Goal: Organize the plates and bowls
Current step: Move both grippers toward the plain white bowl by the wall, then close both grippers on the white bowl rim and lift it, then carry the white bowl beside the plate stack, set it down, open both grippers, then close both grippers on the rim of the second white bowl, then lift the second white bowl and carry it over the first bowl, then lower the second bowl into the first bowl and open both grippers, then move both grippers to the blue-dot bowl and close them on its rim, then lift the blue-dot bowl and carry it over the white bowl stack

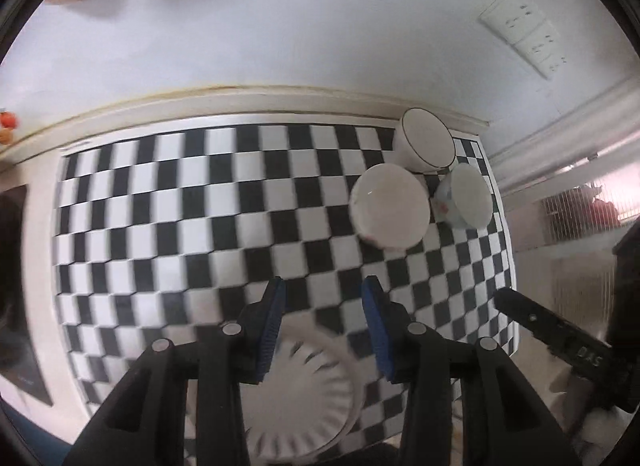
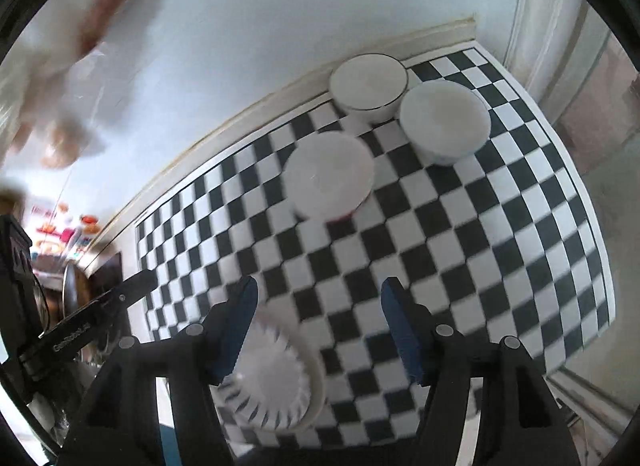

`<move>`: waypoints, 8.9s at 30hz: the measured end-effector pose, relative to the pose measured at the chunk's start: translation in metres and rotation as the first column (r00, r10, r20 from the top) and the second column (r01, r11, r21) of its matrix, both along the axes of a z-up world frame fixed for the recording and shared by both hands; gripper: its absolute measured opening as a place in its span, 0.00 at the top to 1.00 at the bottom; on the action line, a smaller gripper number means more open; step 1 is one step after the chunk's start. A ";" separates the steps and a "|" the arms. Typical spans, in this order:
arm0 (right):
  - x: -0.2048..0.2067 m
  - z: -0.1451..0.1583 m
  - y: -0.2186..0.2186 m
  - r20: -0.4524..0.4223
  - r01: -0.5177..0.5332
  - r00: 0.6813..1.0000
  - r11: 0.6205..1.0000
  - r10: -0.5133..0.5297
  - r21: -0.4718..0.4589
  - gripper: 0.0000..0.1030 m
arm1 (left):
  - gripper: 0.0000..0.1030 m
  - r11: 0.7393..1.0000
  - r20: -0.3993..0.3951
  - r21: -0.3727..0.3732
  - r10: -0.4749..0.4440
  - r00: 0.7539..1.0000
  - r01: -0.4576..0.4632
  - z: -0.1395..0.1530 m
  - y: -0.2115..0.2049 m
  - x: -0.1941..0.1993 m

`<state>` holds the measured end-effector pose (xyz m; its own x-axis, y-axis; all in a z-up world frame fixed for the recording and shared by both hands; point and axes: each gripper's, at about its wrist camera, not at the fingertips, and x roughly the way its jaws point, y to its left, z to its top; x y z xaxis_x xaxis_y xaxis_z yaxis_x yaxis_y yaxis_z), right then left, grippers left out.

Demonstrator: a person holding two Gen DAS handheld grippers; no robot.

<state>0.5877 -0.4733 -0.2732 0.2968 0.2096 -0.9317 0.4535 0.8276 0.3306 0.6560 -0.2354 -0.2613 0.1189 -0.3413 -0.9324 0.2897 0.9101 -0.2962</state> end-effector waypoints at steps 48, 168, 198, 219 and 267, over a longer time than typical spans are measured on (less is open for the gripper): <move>-0.073 -0.138 -0.033 -0.242 -0.267 0.924 0.952 0.297 0.149 0.85 | 0.75 0.981 -0.272 0.104 -0.130 0.954 0.163 -0.130 -0.134 -0.110; -0.083 -0.123 -0.023 -0.271 -0.291 0.912 0.951 0.308 0.103 0.90 | 0.76 0.950 -0.225 0.195 -0.198 0.954 0.244 -0.104 -0.126 -0.115; -0.081 -0.097 -0.035 -0.317 -0.279 0.905 0.958 0.283 0.058 0.87 | 0.78 0.951 -0.225 0.176 -0.211 0.951 0.253 -0.095 -0.135 -0.124; -0.058 -0.036 -0.106 -0.186 -0.200 0.959 0.976 0.214 0.090 0.86 | 0.73 0.962 -0.016 0.188 -0.196 0.980 0.196 -0.034 -0.166 -0.073; 0.082 -0.141 -0.237 -0.285 0.070 0.959 0.975 -0.008 0.211 0.90 | 0.79 0.980 -0.245 0.028 -0.183 0.952 0.195 -0.144 -0.273 0.083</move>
